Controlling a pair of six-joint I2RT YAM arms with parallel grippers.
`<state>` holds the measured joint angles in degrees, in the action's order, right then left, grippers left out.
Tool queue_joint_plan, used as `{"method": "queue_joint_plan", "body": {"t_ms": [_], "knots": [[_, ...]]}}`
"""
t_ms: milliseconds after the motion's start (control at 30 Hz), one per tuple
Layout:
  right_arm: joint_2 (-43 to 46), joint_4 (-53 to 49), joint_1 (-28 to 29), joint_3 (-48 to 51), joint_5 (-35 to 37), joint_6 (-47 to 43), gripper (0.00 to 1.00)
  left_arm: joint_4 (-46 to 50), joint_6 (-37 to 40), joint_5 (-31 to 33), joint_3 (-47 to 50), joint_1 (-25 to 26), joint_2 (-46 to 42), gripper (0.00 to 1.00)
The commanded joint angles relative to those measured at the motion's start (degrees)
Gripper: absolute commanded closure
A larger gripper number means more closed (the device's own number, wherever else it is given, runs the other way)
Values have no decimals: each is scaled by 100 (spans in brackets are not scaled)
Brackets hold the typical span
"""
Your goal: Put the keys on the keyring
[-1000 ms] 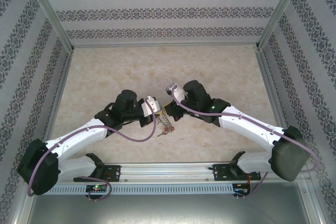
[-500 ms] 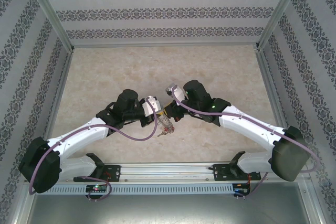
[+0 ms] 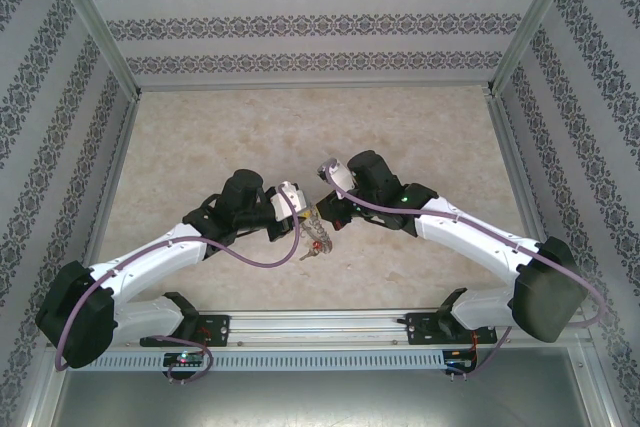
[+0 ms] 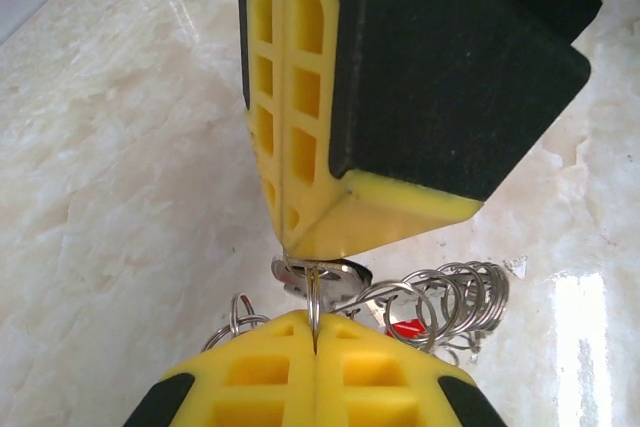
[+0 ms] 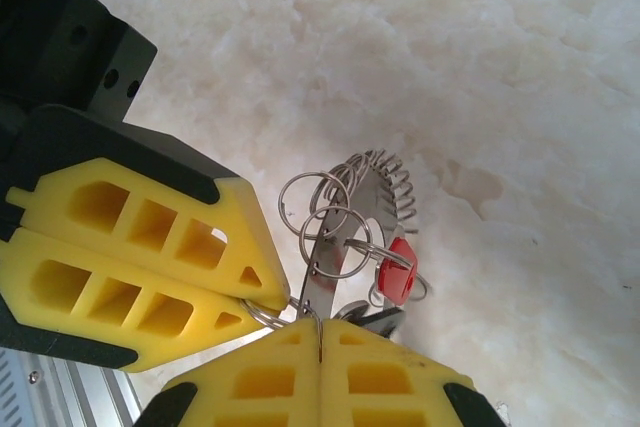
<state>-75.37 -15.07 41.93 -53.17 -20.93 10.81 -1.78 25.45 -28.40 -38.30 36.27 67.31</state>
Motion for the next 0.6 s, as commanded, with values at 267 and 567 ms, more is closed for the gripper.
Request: {"method": "queue_joint_plan", "body": {"t_ms": [267, 567], "knots": [[80, -79, -95, 66, -189, 129, 100, 46, 4, -133, -185, -48, 5, 100], [76, 294, -80, 13, -553, 403, 100, 61, 4, -171, -141, -42, 61, 100]]}}
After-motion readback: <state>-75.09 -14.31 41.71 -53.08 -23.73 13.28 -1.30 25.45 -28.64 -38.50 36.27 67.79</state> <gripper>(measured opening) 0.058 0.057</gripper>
